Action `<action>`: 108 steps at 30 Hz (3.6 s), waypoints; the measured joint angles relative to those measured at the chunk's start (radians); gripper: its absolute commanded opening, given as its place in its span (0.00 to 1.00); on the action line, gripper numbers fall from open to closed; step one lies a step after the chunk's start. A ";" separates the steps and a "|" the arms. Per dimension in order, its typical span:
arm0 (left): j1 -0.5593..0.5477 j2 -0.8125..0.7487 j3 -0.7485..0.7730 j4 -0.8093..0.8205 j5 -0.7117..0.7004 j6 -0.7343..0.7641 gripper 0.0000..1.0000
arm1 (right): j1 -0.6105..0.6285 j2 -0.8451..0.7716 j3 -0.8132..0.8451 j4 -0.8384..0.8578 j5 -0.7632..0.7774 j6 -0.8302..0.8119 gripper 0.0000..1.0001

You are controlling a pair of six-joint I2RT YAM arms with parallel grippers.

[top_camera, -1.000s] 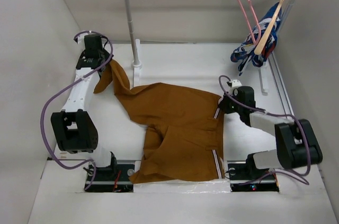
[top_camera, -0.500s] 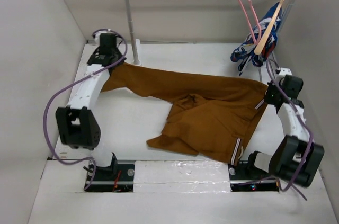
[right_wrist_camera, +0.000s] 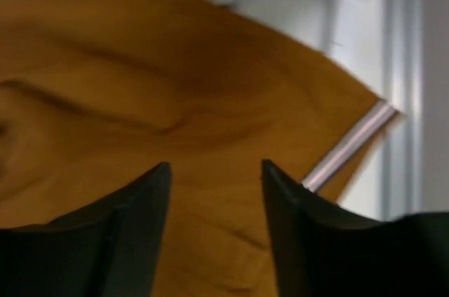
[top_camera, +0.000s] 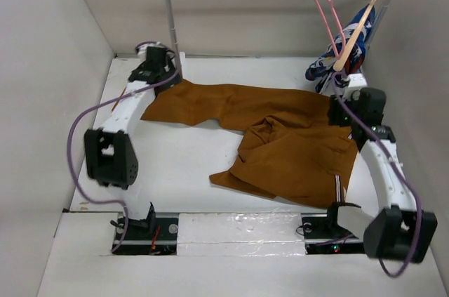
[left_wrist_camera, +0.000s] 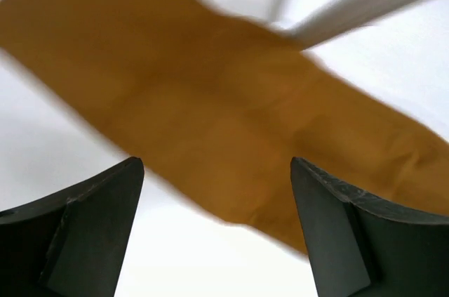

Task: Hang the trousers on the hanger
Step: Flatten out the trousers at the center of the board.

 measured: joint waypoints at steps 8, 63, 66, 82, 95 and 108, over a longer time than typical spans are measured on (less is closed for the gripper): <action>0.353 -0.427 -0.539 0.163 0.093 -0.147 0.76 | 0.297 -0.393 -0.263 -0.069 -0.091 0.044 0.14; 0.156 -0.583 0.188 -0.109 0.096 0.008 0.54 | 1.393 0.457 0.710 -0.029 -0.119 0.053 0.00; 0.156 -0.553 0.190 -0.132 0.086 0.013 0.55 | 1.325 0.414 0.690 0.117 -0.232 0.113 0.01; 0.163 -0.559 -0.152 -0.157 0.068 0.046 0.39 | 1.101 0.374 0.213 0.079 -0.290 0.177 0.20; -0.067 -0.568 -0.618 -0.222 0.338 0.078 0.56 | 0.544 -0.493 -0.236 -0.158 -0.130 0.137 0.40; -0.163 -0.319 -0.645 -0.058 0.317 0.005 0.71 | 0.420 -0.505 -0.408 -0.201 -0.333 0.077 0.50</action>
